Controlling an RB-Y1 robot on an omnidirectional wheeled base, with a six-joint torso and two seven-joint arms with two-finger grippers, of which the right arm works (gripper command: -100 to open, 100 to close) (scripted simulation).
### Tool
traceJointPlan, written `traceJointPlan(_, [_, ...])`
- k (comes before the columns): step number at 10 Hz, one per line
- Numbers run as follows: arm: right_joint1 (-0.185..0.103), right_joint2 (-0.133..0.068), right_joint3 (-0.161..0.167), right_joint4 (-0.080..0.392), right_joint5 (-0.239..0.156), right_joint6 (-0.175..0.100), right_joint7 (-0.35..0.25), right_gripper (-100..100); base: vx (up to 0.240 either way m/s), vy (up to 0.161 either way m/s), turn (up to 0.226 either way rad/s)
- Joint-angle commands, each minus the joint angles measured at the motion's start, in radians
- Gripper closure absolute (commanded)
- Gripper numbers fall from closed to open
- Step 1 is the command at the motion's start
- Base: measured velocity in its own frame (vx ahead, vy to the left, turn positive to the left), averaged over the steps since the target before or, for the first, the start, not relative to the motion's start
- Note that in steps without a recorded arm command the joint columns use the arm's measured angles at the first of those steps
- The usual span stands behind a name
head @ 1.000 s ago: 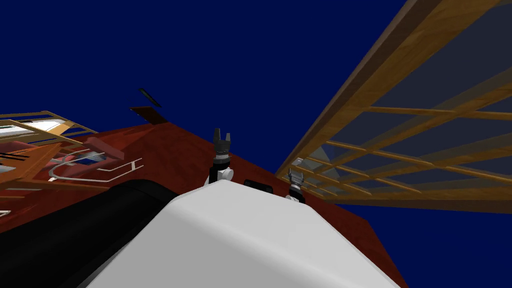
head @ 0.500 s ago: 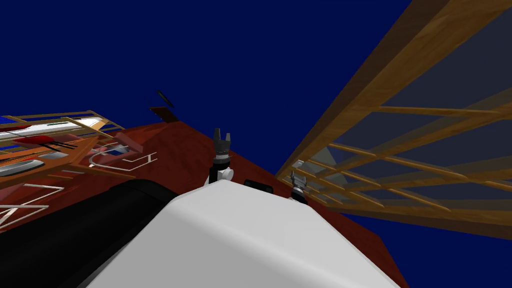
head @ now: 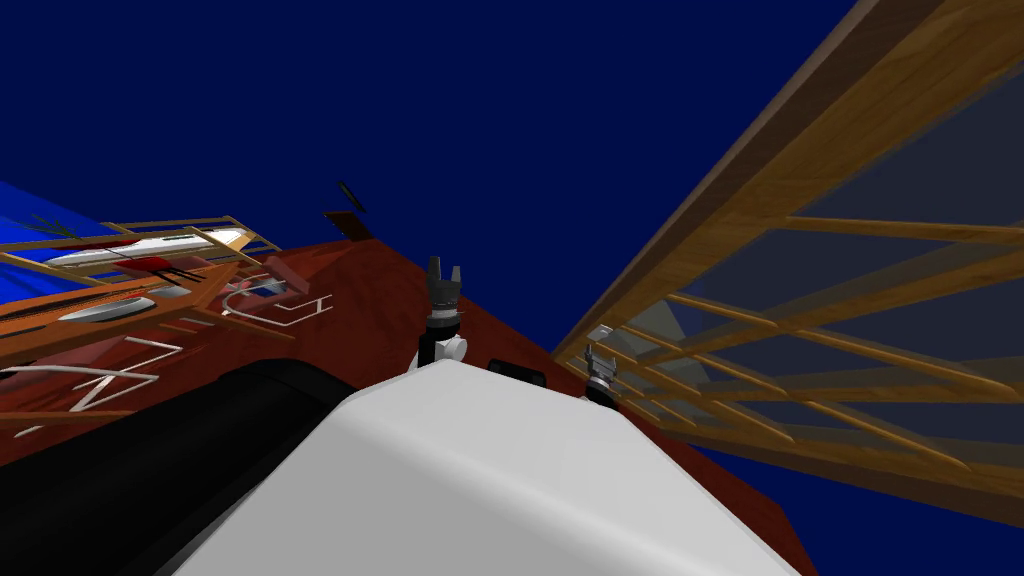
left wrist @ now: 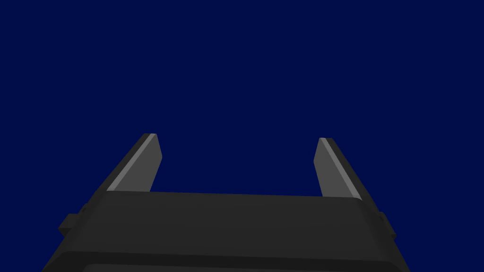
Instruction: Pull the door open
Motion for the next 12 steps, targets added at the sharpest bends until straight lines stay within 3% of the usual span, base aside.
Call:
traceJointPlan(1, [-0.022,0.017,-0.039,0.031,0.035,0.008,-0.016,-100,0.025,-0.045,0.131])
traceJointPlan(4, [-0.069,0.056,-0.129,0.098,0.116,0.027,-0.048,-100,0.034,-0.057,0.109])
traceJointPlan(5, [-0.069,0.056,-0.142,0.098,0.116,0.027,-0.048,-100,0.018,-0.042,0.044])
traceJointPlan(7, [-0.106,0.086,-0.211,0.149,0.178,0.042,-0.07,-100,0.015,-0.046,0.116])
traceJointPlan(8, [-0.106,0.086,-0.234,0.149,0.178,0.042,-0.07,-100,0.011,-0.045,0.044])
traceJointPlan(9, [-0.123,0.101,-0.267,0.175,0.209,0.05,-0.081,-100,0.012,-0.041,0.074])
traceJointPlan(10, [-0.123,0.101,-0.278,0.175,0.209,0.05,-0.081,-100,0.009,-0.034,0.042])
traceJointPlan(12, [-0.157,0.128,-0.346,0.223,0.267,0.064,-0.1,-100,0.009,-0.042,0.093])
